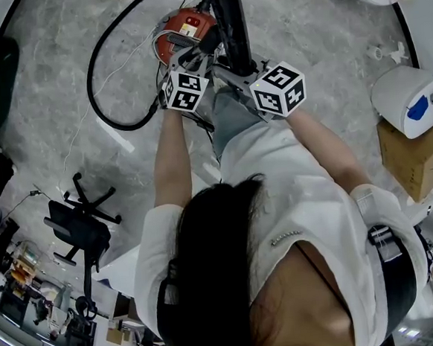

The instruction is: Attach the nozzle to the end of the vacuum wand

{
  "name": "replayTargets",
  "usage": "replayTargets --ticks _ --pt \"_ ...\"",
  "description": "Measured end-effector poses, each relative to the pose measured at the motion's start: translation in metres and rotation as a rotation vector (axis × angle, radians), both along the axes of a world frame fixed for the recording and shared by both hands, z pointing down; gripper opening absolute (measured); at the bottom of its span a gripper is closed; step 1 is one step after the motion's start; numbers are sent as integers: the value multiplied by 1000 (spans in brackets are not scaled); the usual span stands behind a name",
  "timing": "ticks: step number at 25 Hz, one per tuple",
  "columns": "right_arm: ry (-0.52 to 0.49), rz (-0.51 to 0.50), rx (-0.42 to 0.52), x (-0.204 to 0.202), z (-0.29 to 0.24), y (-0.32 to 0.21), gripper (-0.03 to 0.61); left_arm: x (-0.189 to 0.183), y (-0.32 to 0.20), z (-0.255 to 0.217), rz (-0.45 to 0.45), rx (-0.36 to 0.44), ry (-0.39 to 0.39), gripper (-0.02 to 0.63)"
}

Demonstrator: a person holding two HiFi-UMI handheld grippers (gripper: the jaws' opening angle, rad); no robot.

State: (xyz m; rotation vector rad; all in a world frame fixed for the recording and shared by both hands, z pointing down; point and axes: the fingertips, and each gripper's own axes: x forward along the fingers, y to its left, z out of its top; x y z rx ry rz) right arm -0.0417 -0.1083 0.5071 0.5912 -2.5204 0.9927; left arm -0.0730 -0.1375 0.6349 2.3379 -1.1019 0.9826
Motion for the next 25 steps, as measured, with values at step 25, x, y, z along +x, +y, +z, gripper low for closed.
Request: replayTargets --ticks 25 --pt "202 -62 136 1 12 18 77 0 10 -8 15 17 -6 135"
